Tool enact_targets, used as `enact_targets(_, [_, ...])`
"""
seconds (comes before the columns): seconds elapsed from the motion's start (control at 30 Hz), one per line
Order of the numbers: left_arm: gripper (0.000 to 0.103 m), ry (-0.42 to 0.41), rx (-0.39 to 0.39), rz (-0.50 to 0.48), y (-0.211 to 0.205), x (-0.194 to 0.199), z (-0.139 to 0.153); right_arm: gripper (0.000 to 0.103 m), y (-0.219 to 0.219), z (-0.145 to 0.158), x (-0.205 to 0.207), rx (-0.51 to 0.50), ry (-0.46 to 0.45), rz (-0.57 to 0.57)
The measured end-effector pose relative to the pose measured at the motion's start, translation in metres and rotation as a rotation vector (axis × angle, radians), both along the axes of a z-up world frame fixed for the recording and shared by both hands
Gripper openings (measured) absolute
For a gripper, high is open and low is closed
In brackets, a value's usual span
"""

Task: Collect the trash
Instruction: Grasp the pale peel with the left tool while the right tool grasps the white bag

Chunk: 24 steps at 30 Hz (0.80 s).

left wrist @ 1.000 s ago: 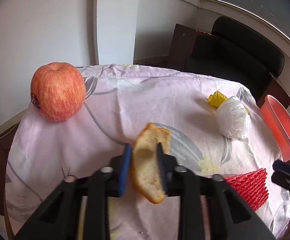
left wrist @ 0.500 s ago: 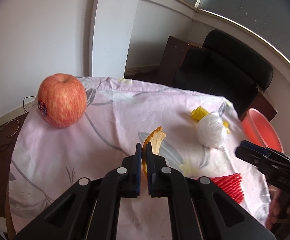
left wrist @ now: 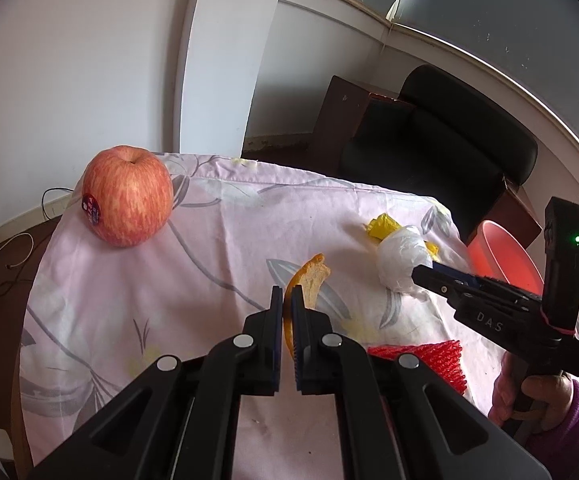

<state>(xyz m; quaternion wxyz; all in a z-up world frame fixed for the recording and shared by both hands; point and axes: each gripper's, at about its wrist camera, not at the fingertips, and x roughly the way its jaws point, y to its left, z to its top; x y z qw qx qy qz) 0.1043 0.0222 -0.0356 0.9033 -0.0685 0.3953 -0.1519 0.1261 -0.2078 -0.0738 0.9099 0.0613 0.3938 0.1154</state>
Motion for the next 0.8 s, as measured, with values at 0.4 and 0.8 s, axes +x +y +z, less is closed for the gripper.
enact_targets(0.4, [0.004, -0.040, -0.002, -0.017, -0.012, -0.010, 0.018, 0.013, -0.016, 0.022, -0.045, 0.105, -0.048, 0.002])
enact_targets(0.8, [0.004, -0.044, 0.009, -0.030, -0.028, -0.019, 0.027, 0.013, -0.029, 0.022, -0.074, 0.146, -0.049, -0.016])
